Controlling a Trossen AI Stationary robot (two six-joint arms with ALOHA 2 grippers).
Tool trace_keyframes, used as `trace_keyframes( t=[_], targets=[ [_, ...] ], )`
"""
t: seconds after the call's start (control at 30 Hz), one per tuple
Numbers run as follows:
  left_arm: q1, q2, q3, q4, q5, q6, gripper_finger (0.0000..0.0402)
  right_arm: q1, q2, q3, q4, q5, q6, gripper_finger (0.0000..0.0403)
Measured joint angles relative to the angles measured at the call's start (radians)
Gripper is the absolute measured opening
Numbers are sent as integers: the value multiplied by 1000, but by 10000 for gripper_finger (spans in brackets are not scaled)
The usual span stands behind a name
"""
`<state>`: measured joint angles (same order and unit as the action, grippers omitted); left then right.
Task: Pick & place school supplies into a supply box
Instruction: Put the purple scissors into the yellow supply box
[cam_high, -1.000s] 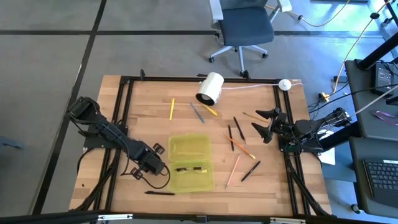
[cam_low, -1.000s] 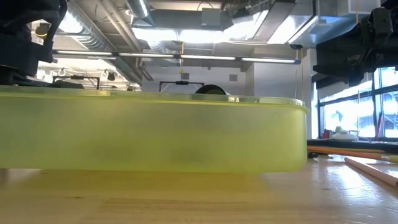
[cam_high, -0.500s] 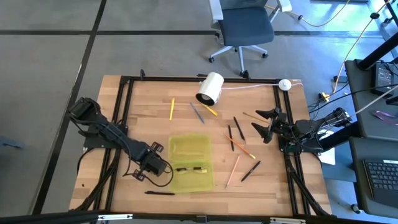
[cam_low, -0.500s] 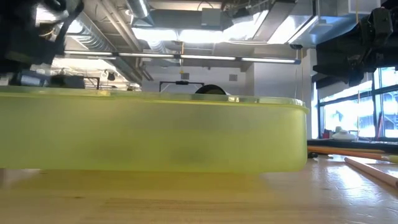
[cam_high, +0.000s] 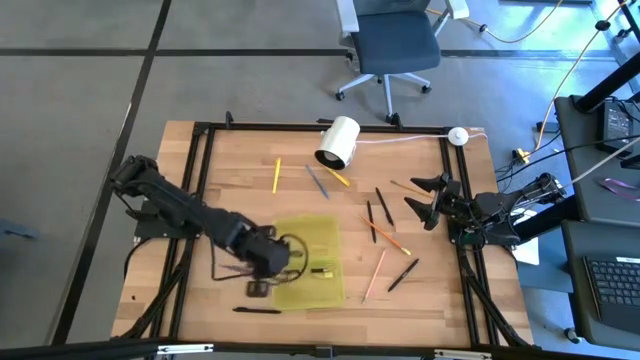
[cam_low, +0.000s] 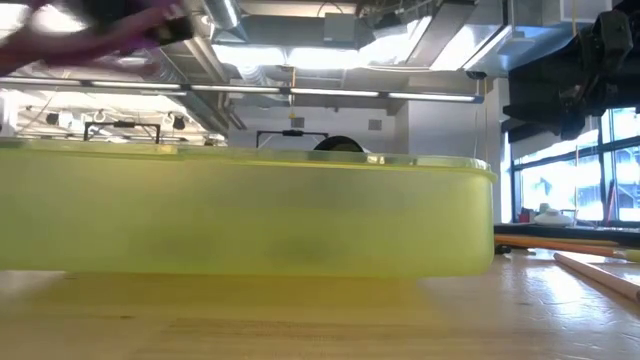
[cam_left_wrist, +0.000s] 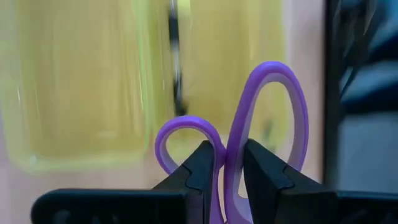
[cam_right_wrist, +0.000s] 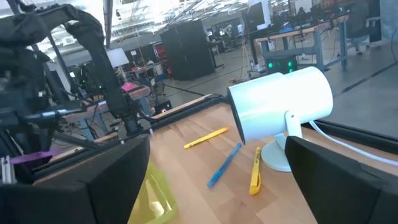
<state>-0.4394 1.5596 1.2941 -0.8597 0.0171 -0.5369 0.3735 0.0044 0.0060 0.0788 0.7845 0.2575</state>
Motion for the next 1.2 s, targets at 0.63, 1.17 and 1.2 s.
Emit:
trace_keyframes(
  t=[0.63, 1.17, 1.2],
  targets=[
    [91, 600, 712, -164, 71, 235, 56, 0, 0, 0, 0, 0, -7, 376],
    [95, 740, 753, -216, 83, 366, 56, 0, 0, 0, 0, -2, -4, 376],
    [95, 748, 753, -216, 86, 363, 56, 0, 0, 0, 0, -2, -4, 376]
  ],
)
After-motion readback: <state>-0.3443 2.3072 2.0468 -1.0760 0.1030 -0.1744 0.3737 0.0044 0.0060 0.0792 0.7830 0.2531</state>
